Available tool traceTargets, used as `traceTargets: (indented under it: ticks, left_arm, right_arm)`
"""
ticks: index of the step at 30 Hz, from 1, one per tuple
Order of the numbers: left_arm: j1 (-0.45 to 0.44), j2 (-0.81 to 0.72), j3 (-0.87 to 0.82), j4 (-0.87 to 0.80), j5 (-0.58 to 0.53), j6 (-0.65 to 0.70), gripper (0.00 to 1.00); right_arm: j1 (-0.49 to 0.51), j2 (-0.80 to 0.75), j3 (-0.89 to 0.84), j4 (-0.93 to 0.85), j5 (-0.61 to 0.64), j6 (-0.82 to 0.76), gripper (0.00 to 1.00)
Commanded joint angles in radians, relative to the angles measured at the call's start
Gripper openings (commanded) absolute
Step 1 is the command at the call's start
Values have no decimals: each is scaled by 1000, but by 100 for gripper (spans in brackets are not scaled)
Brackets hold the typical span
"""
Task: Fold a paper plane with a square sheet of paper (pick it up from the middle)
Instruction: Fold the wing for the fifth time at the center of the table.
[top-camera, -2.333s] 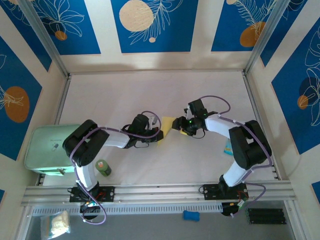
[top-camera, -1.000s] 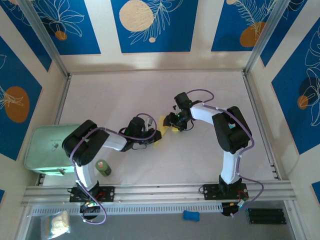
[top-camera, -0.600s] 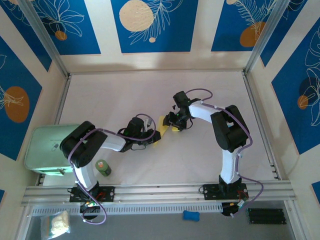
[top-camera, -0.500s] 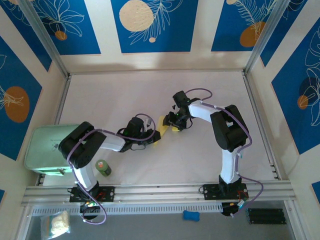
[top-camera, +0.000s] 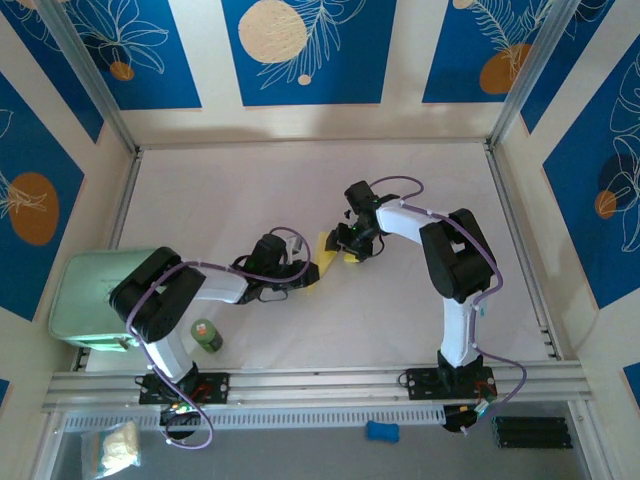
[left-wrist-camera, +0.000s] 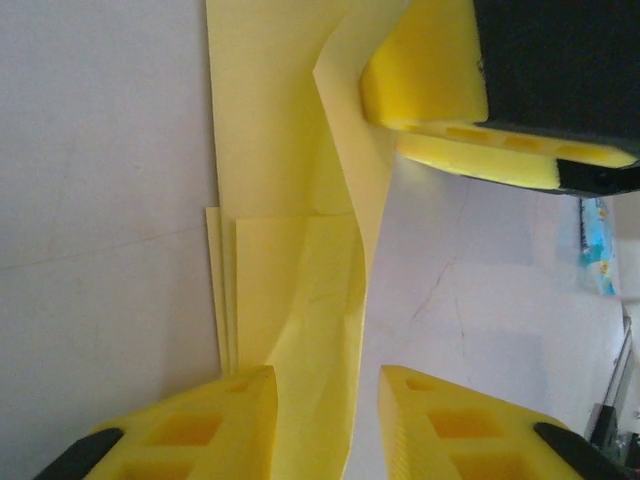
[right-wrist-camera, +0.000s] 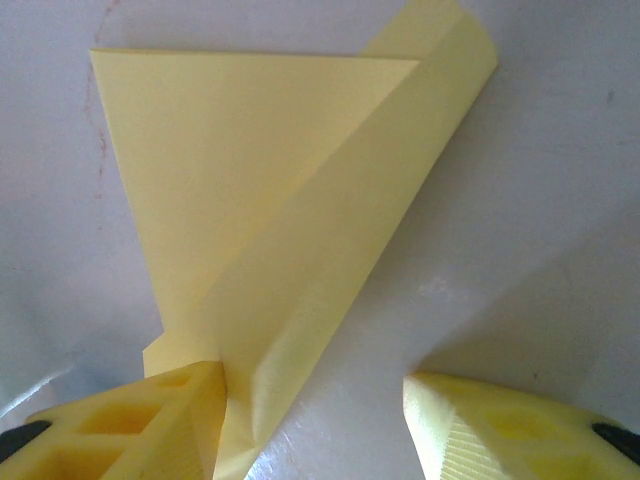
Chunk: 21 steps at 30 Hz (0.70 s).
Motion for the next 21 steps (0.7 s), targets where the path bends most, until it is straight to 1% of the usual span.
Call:
traceTargets:
  ticks: [1, 9, 13, 17, 21]
  left_arm:
    - [-2, 11, 35, -36, -2, 67, 34]
    - [-11, 50, 62, -94, 4, 125, 34]
    - [-17, 58, 64, -123, -6, 147, 36]
    - [-18, 65, 68, -149, -15, 177, 40]
    - [-20, 79, 81, -195, -25, 202, 40]
  right_arm:
    - [25, 108, -33, 31, 50, 11, 54]
    - [25, 115, -24, 12, 54, 18, 54]
    - [26, 119, -10, -14, 58, 30, 54]
    - [25, 127, 10, -48, 62, 49, 56]
    - [25, 132, 20, -65, 62, 62, 58]
